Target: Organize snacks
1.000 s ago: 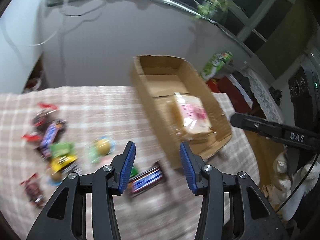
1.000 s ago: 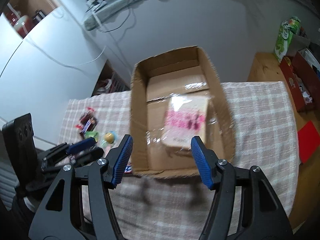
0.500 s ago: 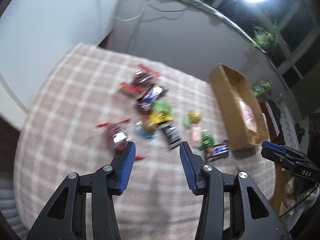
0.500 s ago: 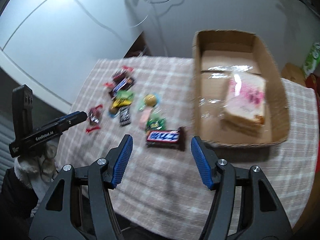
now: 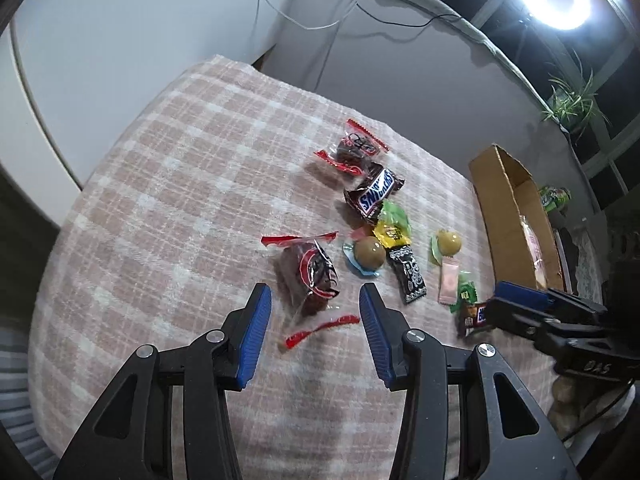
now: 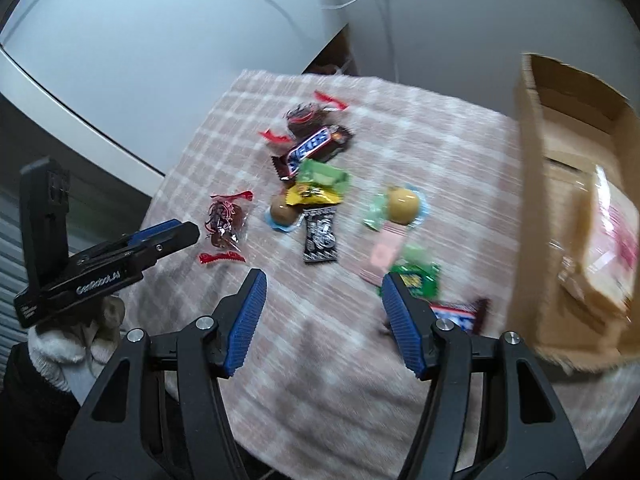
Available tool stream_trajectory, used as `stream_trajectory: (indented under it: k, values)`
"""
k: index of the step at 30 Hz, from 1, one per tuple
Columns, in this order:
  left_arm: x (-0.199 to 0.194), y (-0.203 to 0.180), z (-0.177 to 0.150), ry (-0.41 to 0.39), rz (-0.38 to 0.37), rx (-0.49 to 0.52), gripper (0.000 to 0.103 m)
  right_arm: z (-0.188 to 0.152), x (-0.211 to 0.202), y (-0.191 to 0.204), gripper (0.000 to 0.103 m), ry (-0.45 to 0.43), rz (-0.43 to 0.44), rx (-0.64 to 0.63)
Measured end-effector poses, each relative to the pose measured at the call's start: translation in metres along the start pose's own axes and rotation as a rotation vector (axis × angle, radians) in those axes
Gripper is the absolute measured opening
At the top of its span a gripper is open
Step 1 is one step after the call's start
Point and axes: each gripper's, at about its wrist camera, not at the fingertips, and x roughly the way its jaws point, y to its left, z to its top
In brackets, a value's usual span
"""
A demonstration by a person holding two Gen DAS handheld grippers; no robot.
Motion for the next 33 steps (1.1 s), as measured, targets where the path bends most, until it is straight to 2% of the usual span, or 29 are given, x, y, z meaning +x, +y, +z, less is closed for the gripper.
stream_trajectory:
  k: [3, 9, 12, 17, 22, 24, 33]
  values:
    - [0.007, 0.0, 0.003, 0.009, -0.007, -0.008, 0.045, 0.007, 0.019, 0.004, 0.056, 0.029, -0.012, -0.003]
    - [0.021, 0.002, 0.005, 0.037, 0.008, -0.018, 0.045, 0.019, 0.05, 0.009, 0.053, 0.082, -0.025, -0.003]
    - [0.028, 0.006, 0.005, 0.053, 0.005, -0.032, 0.045, 0.022, 0.061, 0.012, 0.046, 0.101, -0.047, -0.013]
    - [0.035, 0.006, 0.006, 0.068, 0.004, -0.039, 0.045, 0.028, 0.075, 0.014, 0.044, 0.123, -0.075, -0.021]
    - [0.041, 0.004, 0.006, 0.073, 0.02, -0.035, 0.042, 0.032, 0.084, 0.02, 0.037, 0.133, -0.117, -0.058]
    - [0.042, 0.002, 0.006, 0.07, 0.026, -0.027, 0.037, 0.033, 0.086, 0.022, 0.025, 0.137, -0.124, -0.069]
    - [0.04, -0.002, 0.006, 0.056, 0.036, -0.015, 0.032, 0.03, 0.081, 0.019, 0.025, 0.125, -0.098, -0.052]
